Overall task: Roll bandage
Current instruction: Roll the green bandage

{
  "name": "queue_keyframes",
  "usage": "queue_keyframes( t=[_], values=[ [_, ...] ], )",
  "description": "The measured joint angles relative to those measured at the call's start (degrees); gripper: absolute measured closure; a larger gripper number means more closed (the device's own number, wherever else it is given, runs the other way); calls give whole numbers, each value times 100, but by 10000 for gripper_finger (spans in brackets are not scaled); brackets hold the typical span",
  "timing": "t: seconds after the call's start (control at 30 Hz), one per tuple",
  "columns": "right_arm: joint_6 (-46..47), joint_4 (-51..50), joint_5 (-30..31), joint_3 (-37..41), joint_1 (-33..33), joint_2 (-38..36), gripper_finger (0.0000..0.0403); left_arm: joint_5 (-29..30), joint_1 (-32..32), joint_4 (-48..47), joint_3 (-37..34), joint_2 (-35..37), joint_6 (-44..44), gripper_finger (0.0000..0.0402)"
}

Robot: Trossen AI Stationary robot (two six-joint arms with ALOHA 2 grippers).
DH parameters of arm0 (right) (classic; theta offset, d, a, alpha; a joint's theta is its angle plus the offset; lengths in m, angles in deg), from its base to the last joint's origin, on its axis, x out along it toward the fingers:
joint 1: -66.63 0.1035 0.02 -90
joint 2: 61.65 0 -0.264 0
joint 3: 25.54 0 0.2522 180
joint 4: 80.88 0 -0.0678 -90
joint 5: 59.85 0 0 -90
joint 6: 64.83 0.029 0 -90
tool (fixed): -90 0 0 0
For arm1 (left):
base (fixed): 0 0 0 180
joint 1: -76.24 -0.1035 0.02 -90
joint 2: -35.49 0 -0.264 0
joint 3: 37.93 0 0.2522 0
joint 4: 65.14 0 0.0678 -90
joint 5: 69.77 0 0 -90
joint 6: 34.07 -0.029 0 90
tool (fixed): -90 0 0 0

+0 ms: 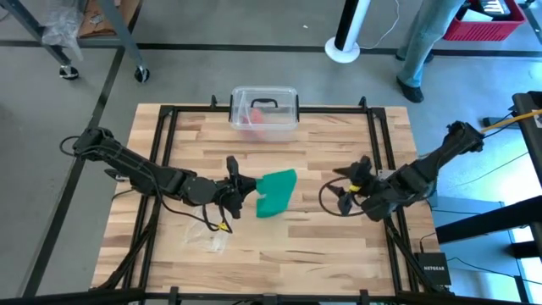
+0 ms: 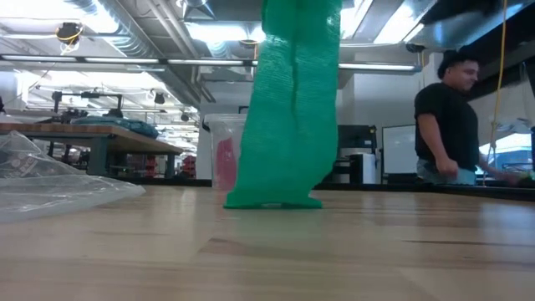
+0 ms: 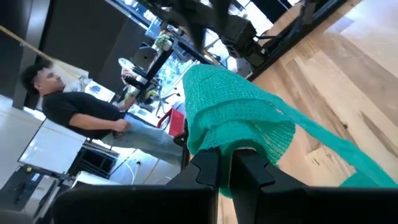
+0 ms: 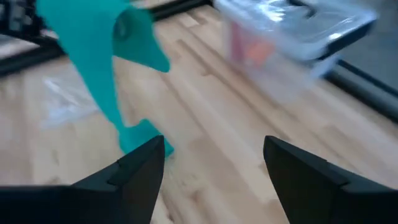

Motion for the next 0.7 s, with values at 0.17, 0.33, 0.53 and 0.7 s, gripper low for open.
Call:
queue_keyframes(
  t=[0.17, 0.33, 0.53, 0.7],
  values=[
    [-1076, 1488, 195, 1156, -108, 5, 128, 2, -36, 6, 0, 2, 32, 389],
    [-1050, 1701, 130, 1713, -390, 287, 128, 0, -34, 10, 0, 2, 52, 389],
    [-1326, 2914, -948, 1977, -802, 695, 128, 0, -25, 2, 0, 2, 41, 389],
    [-3036, 5057, -1526, 2136, -789, 1103, 128, 0, -29, 6, 0, 2, 28, 389]
  ],
)
